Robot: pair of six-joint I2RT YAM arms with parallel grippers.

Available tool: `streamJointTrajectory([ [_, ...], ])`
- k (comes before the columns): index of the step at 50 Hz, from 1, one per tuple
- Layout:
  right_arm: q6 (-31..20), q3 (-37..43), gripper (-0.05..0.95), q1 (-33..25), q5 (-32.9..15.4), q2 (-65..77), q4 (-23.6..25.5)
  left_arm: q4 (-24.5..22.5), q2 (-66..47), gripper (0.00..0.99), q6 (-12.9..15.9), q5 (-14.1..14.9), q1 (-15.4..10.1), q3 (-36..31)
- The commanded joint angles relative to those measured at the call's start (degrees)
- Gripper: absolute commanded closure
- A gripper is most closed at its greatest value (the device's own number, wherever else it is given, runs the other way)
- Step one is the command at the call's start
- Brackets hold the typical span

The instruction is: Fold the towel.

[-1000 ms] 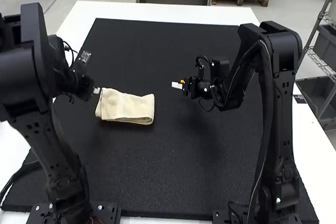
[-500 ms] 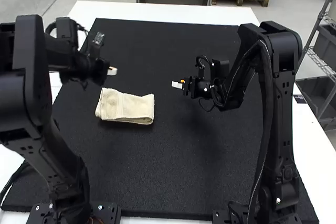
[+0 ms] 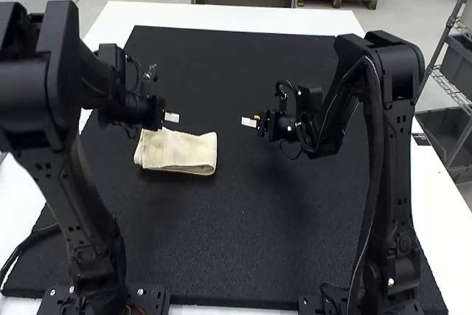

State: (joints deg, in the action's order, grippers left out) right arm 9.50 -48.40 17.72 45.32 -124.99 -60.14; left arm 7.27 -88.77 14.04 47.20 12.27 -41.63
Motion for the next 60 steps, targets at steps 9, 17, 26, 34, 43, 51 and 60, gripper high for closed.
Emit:
streamJointTrajectory([
  [9,0.7,0.0,0.02,-0.9,1.3,-0.3,-0.7,3.0,-3.9,0.98,2.7,1.8,-0.5,-0.6],
  [17,1.0,0.0,0.02,-0.9,1.3,-0.1,-0.7,0.8,-6.2,0.98,2.7,1.7,-0.1,-0.1],
  [26,1.0,0.2,0.02,-0.9,1.3,0.0,-0.7,0.4,-9.8,0.98,3.9,1.5,-0.3,-0.3],
  [34,1.0,0.3,0.02,-1.9,1.4,0.1,-0.8,0.8,-10.7,0.98,5.6,1.3,-0.4,0.0],
  [43,1.0,0.4,0.02,-2.2,1.7,0.1,-0.8,-2.2,-12.7,0.98,5.9,1.2,-0.1,0.3],
  [51,1.1,0.5,0.02,-2.2,1.8,0.1,-0.8,-4.8,-15.9,0.98,6.0,0.4,-0.4,0.3],
  [60,1.1,0.9,0.02,-2.9,2.1,0.6,-0.8,-5.9,-18.2,0.98,7.8,0.3,-0.4,0.1],
])
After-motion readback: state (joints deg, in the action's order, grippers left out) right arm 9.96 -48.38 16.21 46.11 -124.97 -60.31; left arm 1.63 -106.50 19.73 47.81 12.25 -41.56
